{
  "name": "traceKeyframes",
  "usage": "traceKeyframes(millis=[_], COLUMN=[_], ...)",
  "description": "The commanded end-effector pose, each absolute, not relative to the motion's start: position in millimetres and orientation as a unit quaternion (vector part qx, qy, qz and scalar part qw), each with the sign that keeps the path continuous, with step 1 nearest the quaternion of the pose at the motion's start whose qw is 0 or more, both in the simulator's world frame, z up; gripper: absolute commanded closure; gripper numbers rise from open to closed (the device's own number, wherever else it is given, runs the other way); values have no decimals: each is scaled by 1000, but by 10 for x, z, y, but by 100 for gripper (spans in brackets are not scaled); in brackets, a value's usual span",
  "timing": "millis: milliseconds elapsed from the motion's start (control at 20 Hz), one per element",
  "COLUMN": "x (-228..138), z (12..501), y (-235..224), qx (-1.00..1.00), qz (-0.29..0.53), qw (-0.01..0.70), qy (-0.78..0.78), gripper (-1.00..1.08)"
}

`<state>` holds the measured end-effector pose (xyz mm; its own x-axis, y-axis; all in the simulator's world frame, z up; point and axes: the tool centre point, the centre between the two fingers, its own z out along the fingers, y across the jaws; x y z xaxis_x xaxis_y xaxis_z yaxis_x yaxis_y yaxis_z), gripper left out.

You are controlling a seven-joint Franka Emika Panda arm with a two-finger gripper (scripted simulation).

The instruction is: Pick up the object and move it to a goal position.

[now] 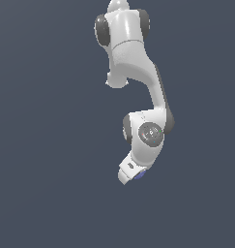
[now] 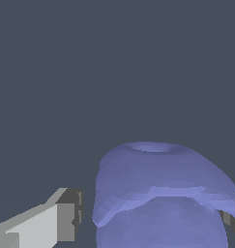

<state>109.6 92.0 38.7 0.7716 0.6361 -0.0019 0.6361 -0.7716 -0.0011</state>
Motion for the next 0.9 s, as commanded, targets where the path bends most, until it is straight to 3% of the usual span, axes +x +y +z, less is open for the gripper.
traceKeyframes(millis=[0,100,150,850], x=[1111,1115,1115,1101], z=[383,395,395,414], y=[920,921,921,914], qx=[-941,-941,-941,-941], qz=[0,0,0,0], qw=[0,0,0,0], qy=[-338,-338,-338,-338], gripper=[-92,-92,108,108])
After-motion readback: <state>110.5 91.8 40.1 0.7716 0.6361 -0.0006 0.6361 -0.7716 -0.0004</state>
